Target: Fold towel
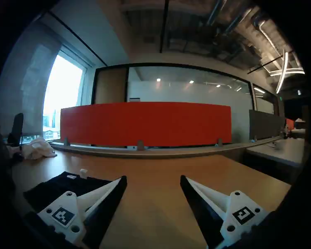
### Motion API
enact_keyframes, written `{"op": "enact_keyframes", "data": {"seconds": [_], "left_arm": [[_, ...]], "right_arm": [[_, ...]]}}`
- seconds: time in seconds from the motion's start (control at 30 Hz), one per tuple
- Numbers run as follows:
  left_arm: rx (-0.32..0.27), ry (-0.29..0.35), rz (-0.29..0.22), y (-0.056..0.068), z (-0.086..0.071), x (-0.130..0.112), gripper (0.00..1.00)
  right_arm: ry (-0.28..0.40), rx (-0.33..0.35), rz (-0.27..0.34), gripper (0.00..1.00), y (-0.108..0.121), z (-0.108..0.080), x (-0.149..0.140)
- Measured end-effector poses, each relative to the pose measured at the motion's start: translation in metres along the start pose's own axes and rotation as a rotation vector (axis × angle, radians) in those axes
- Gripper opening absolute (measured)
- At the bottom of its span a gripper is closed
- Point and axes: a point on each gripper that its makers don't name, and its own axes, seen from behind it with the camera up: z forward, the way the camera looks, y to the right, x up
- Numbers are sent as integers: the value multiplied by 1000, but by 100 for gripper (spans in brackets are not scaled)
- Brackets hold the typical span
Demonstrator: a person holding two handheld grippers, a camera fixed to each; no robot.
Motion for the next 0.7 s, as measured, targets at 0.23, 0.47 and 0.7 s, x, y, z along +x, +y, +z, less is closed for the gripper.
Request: {"op": "enact_keyframes", "data": {"seconds": [0.23,0.47,0.7], "left_arm": [[2,0,1,0,-1,1,97],[-5,-5,-5,3,-5,10,98],[-28,1,-28,8,-8,60,98]], "right_arm": [[1,0,-2,100,0,-1,0],[-8,-7,-26,100,-1,-1,9],[-1,0,-26,100,-10,-7,57]]}}
